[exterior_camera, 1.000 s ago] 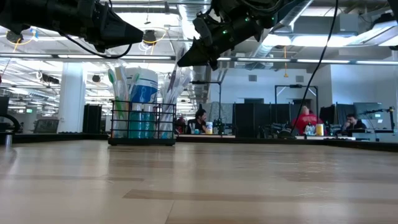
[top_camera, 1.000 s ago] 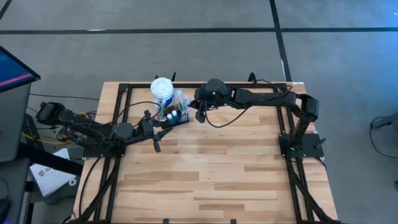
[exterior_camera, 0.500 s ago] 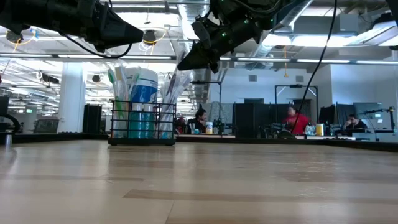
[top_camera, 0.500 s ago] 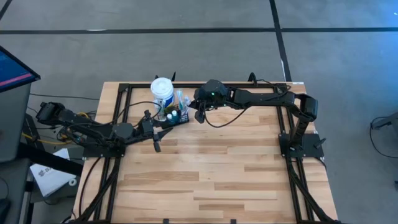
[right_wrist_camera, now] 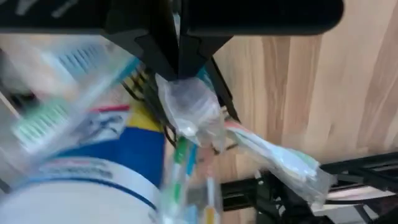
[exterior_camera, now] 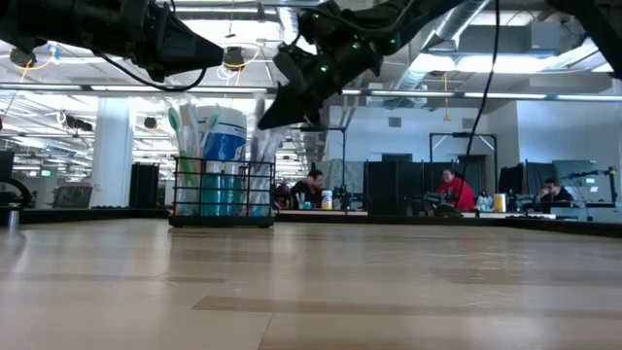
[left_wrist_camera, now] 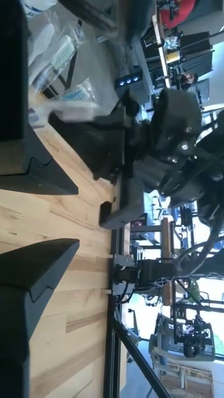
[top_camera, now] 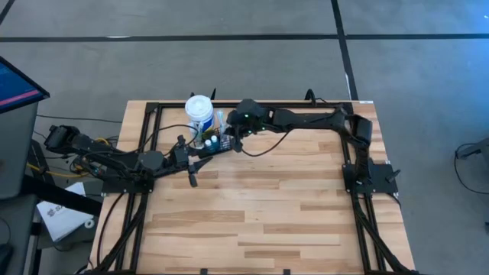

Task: Pick & Place toothbrushing station
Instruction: Put the purple toothbrush into the wire organizer

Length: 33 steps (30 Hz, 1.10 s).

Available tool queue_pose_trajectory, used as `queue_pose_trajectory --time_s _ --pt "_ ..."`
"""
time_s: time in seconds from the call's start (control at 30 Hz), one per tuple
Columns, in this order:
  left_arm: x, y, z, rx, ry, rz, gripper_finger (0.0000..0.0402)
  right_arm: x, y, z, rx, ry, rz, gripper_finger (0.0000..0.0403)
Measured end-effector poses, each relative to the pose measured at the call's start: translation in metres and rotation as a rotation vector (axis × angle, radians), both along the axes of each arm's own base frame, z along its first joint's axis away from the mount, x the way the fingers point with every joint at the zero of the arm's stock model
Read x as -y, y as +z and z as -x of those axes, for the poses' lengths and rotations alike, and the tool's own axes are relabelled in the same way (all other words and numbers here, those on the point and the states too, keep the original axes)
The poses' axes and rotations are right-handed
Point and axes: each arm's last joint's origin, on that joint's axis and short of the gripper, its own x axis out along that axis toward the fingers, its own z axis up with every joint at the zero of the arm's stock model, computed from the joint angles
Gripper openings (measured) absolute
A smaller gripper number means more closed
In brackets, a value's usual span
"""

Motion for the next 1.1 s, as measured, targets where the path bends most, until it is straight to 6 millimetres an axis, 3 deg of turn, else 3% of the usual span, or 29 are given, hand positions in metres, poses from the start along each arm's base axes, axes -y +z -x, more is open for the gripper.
queue_pose_trajectory --time_s 0.1,0.7,1.1 --pt "0.0 0.0 0.0 0.0 -0.002 0.0 0.0117 -0.001 -0.004 -0.009 -0.03 0.027 -0.01 0.0" --pt "0.0 0.0 0.0 0.0 -0.002 0.0 0.0117 -0.002 0.006 -0.006 -0.01 0.023 -0.02 0.0003" --pt "0.0 0.0 0.0 0.0 -0.001 0.0 0.0117 0.0 0.007 -0.004 -0.012 0.026 -0.043 0.0119"
